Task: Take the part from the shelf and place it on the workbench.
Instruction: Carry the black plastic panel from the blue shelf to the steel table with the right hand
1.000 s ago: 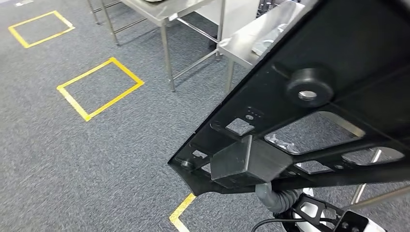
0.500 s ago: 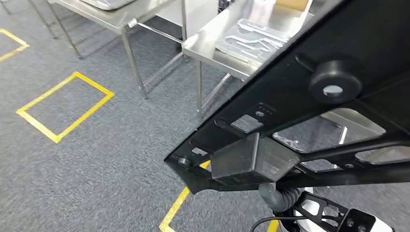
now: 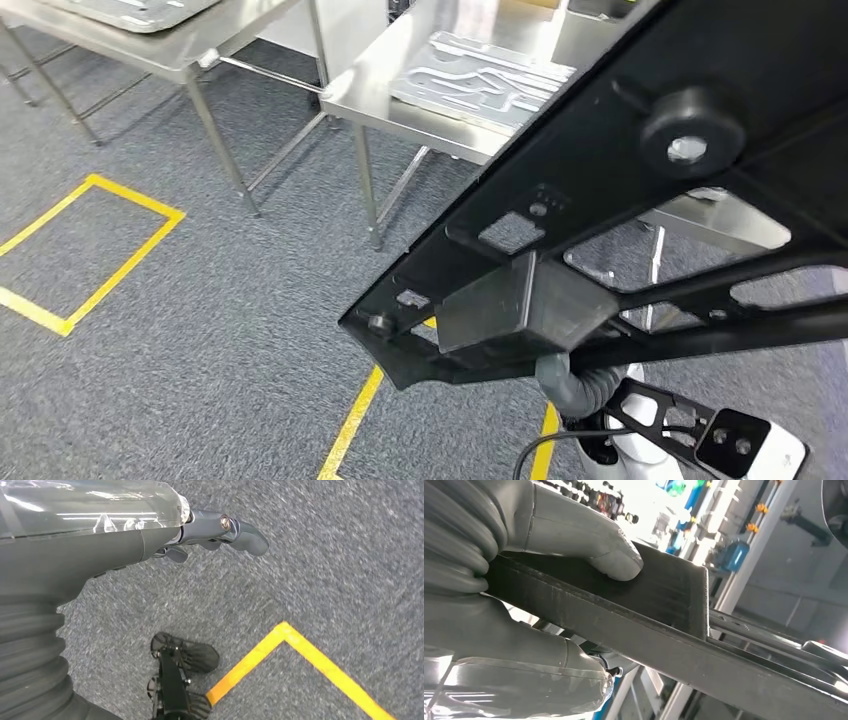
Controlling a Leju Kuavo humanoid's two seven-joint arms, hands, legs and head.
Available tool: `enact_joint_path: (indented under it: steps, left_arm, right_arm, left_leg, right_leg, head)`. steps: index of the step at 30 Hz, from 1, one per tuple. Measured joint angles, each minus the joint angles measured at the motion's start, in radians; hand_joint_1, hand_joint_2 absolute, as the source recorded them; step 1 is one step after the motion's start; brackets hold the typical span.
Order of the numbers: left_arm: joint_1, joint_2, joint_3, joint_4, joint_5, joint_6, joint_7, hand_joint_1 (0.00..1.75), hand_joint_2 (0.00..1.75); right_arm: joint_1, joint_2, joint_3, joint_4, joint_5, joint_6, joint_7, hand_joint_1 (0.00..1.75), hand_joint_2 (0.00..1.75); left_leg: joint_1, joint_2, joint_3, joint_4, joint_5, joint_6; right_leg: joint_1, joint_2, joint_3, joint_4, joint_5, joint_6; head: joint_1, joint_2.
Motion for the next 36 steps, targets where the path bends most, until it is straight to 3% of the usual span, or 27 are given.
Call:
enact_joint_path:
  steps: [2,4,7,8,9,10,11,13,15,17,19,22,23,24,25,26,27,29,31,33,34,36]
  left_arm:
    - [-0.001,-0.001,0.003,0.000,0.008,-0.003,-0.001,0.00,1.75]
    - [-0.002,-0.001,0.006,0.000,0.013,-0.004,0.000,0.00,1.75]
    - [0.004,-0.001,0.017,0.000,0.018,-0.004,0.000,0.00,1.75]
    - [0.008,-0.001,0.021,0.000,0.019,-0.004,0.001,0.00,1.75]
    - [0.011,-0.001,0.022,0.000,0.019,-0.003,0.001,0.00,1.75]
    - [0.012,-0.001,0.023,0.000,0.019,-0.003,0.001,0.00,1.75]
    - [0.012,-0.001,0.023,0.000,0.019,-0.003,0.001,0.00,1.75]
    - [0.012,0.000,0.023,0.000,0.019,-0.003,0.001,0.00,1.75]
    - [0.013,0.000,0.024,0.000,0.019,-0.004,0.002,0.00,1.75]
    - [0.012,-0.002,0.025,0.000,0.019,-0.006,0.002,0.00,1.75]
    - [0.010,-0.004,0.025,0.000,0.019,-0.008,0.002,0.00,1.75]
    - [0.012,-0.004,0.025,0.000,0.015,-0.010,0.002,0.00,1.75]
    - [0.014,-0.004,0.025,0.000,0.013,-0.010,0.002,0.00,1.75]
    - [0.015,-0.004,0.025,0.000,0.013,-0.010,0.002,0.00,1.75]
    - [0.015,-0.004,0.025,0.000,0.013,-0.010,0.002,0.00,1.75]
    - [0.014,-0.004,0.025,0.000,0.013,-0.011,0.002,0.00,1.75]
    - [0.013,-0.003,0.025,0.000,0.013,-0.011,0.002,0.00,1.75]
    - [0.011,-0.003,0.025,0.000,0.014,-0.016,0.004,0.00,1.75]
    - [0.007,-0.003,0.025,0.000,0.017,-0.026,0.008,0.00,1.75]
    - [0.004,-0.002,0.025,0.000,0.019,-0.035,0.010,0.00,1.75]
    - [0.003,-0.002,0.025,0.000,0.019,-0.038,0.010,0.00,1.75]
    - [0.004,-0.001,0.025,0.000,0.019,-0.043,0.011,0.00,1.75]
  right_arm:
    - [-0.005,-0.003,0.000,0.011,-0.008,-0.001,0.000,1.75,1.75]
    - [-0.009,-0.007,0.000,0.019,-0.013,-0.001,0.000,1.75,1.75]
    - [-0.015,-0.008,0.001,0.035,-0.018,-0.001,0.001,1.75,1.75]
    - [-0.016,-0.009,0.001,0.041,-0.019,-0.001,0.001,1.75,1.75]
    - [-0.015,-0.009,0.001,0.046,-0.019,-0.001,0.002,1.75,1.75]
    - [-0.015,-0.009,0.001,0.050,-0.019,-0.001,0.003,1.75,1.75]
    - [-0.015,-0.010,0.001,0.053,-0.019,-0.001,0.003,1.75,1.75]
    - [-0.016,-0.010,0.001,0.057,-0.020,0.000,0.003,1.75,1.75]
    - [-0.016,-0.010,0.001,0.060,-0.021,0.000,0.002,1.75,1.75]
    - [-0.014,-0.013,0.001,0.062,-0.022,0.001,0.003,1.75,1.75]
    - [-0.014,-0.017,0.001,0.062,-0.022,0.001,0.002,1.75,1.75]
    - [-0.017,-0.019,0.002,0.066,-0.021,0.000,0.001,1.75,1.75]
    - [-0.016,-0.019,0.002,0.068,-0.020,-0.002,0.001,1.75,1.75]
    - [-0.015,-0.019,0.002,0.070,-0.019,-0.004,0.001,1.75,1.75]
    - [-0.013,-0.020,0.003,0.072,-0.019,-0.006,0.001,1.75,1.75]
    - [-0.012,-0.020,0.003,0.073,-0.018,-0.008,0.001,1.75,1.75]
    - [-0.012,-0.020,0.003,0.073,-0.017,-0.010,0.001,1.75,1.75]
    - [-0.011,-0.019,0.004,0.073,-0.010,-0.017,0.001,1.75,1.75]
    - [-0.006,-0.020,0.005,0.073,0.003,-0.028,0.001,1.75,1.75]
    - [0.001,-0.020,0.005,0.073,0.013,-0.036,0.000,1.75,1.75]
    - [0.003,-0.020,0.005,0.072,0.014,-0.037,0.000,1.75,1.75]
    - [0.006,-0.018,0.006,0.071,0.015,-0.037,0.000,1.75,1.75]
  left_leg:
    - [-0.001,0.016,0.005,-0.003,-0.004,-0.011]
    - [0.002,-0.005,0.002,0.019,-0.024,-0.021]
    - [0.005,-0.073,-0.084,0.201,-0.111,-0.028]
    - [0.006,-0.082,-0.115,0.260,-0.129,-0.029]
    - [0.006,-0.085,-0.128,0.277,-0.123,-0.029]
    - [0.006,-0.087,-0.122,0.253,-0.097,-0.028]
    - [0.007,-0.094,-0.100,0.195,-0.057,-0.027]
    - [0.011,-0.140,-0.045,0.065,0.003,-0.021]
    - [0.012,-0.169,-0.025,0.015,0.015,-0.013]
    - [0.011,-0.151,-0.025,0.012,0.017,-0.003]
    - [0.014,-0.129,-0.021,0.003,0.022,0.010]
    - [0.014,-0.091,-0.019,-0.002,0.022,0.021]
    - [0.013,-0.078,-0.019,-0.002,0.021,0.022]
    - [0.012,-0.065,-0.018,-0.002,0.020,0.021]
    - [0.012,-0.053,-0.017,-0.002,0.018,0.020]
    - [0.012,-0.042,-0.014,-0.002,0.016,0.018]
    - [0.011,-0.033,-0.010,-0.002,0.013,0.015]
    - [0.008,-0.020,-0.004,-0.001,0.007,0.006]
    - [0.005,-0.011,-0.002,-0.001,0.003,-0.005]
    - [0.006,-0.009,0.001,0.001,-0.001,-0.016]
    - [0.007,-0.020,-0.003,0.014,-0.011,-0.021]
    - [0.010,-0.057,-0.045,0.106,-0.064,-0.027]
  right_leg:
    - [0.000,0.023,-0.001,-0.005,0.005,-0.009]
    - [-0.007,0.043,0.005,-0.015,0.011,-0.019]
    - [-0.011,0.078,0.009,-0.018,0.014,-0.029]
    - [-0.011,0.092,0.009,-0.017,0.013,-0.030]
    - [-0.011,0.106,0.009,-0.015,0.012,-0.030]
    - [-0.011,0.121,0.010,-0.012,0.011,-0.029]
    - [-0.011,0.135,0.010,-0.009,0.009,-0.027]
    - [-0.012,0.159,0.008,-0.001,0.005,-0.019]
    - [-0.014,0.180,-0.001,0.003,0.005,-0.009]
    - [-0.015,0.198,-0.006,0.002,0.008,0.004]
    - [-0.013,0.171,-0.018,0.027,-0.010,0.015]
    - [-0.015,0.090,-0.102,0.199,-0.099,0.027]
    - [-0.017,0.080,-0.133,0.257,-0.119,0.030]
    - [-0.018,0.075,-0.148,0.284,-0.121,0.031]
    - [-0.019,0.071,-0.143,0.273,-0.103,0.031]
    - [-0.018,0.064,-0.117,0.223,-0.071,0.029]
    - [-0.017,0.052,-0.077,0.149,-0.035,0.024]
    - [-0.009,0.031,-0.013,0.028,0.006,0.012]
    - [-0.003,0.032,0.000,-0.003,0.007,0.002]
    - [-0.006,0.042,0.001,-0.008,0.010,-0.007]
    - [-0.009,0.045,0.004,-0.012,0.012,-0.012]
    - [-0.013,0.051,0.010,-0.019,0.013,-0.022]
  head:
    - [0.000,0.000]
    - [0.000,0.000]
    - [-0.001,0.000]
    - [-0.001,0.000]
    - [-0.001,0.000]
    - [-0.001,0.000]
    - [-0.001,0.000]
    - [-0.001,0.000]
    - [-0.001,0.000]
    - [-0.001,0.000]
    - [-0.001,0.000]
    - [0.000,0.000]
    - [0.000,0.000]
    - [0.000,0.000]
    - [0.000,0.000]
    - [0.000,0.000]
    - [0.000,0.000]
    - [0.000,0.000]
    - [0.000,0.000]
    - [0.000,0.000]
    - [0.000,0.000]
    - [-0.001,0.000]
